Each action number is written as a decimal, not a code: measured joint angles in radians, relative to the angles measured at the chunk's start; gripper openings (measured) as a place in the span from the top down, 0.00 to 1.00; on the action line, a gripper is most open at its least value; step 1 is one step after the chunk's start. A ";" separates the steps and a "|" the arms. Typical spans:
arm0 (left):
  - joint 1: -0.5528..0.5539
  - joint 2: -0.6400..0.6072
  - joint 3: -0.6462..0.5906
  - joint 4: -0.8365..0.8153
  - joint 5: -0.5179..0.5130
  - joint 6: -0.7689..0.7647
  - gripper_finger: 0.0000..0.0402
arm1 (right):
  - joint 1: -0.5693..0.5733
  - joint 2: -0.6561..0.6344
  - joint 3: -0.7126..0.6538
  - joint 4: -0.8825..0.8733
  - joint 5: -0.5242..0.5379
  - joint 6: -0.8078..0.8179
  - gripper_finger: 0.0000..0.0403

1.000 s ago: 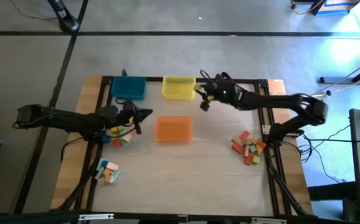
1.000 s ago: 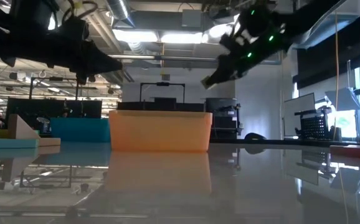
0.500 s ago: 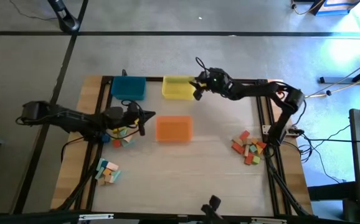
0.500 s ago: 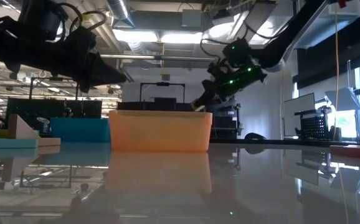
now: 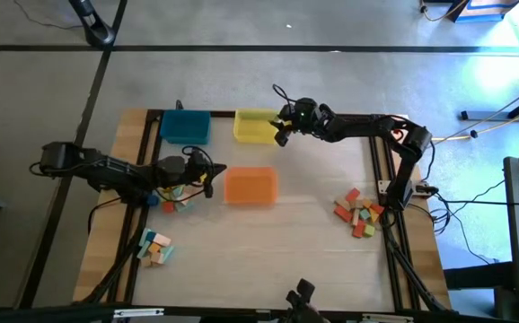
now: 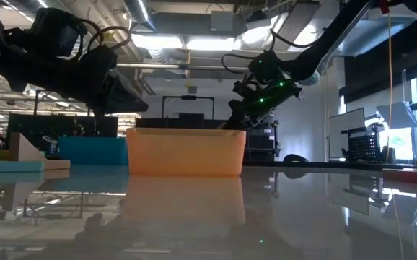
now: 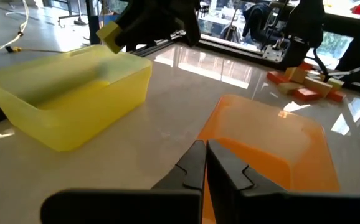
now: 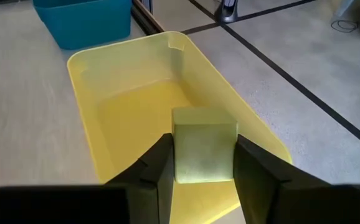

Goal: Sort blocks by size
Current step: Put the green square block into the yellow bin, then put the brown square block into the yellow bin

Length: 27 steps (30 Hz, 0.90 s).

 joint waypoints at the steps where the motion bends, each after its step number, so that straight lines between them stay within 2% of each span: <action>1: 0.000 0.004 0.000 0.008 0.000 0.001 0.99 | 0.000 0.000 0.000 -0.002 0.000 0.000 0.66; 10: 0.000 0.009 0.000 0.021 0.000 -0.001 0.99 | 0.000 -0.006 0.000 -0.020 0.000 -0.004 0.45; 14: 0.000 0.009 0.000 0.014 0.000 -0.006 0.99 | 0.015 -0.079 -0.002 -0.111 0.001 -0.056 0.39; 16: 0.000 0.009 0.000 0.014 0.000 -0.006 0.99 | 0.037 -0.154 -0.002 -0.205 0.002 -0.102 0.38; 21: 0.000 0.009 0.000 0.013 0.000 -0.007 0.99 | 0.150 -0.392 -0.001 -0.575 0.029 -0.157 0.38; 27: 0.000 0.009 0.000 0.014 0.000 -0.002 0.99 | 0.364 -0.677 -0.001 -0.956 0.118 -0.037 0.38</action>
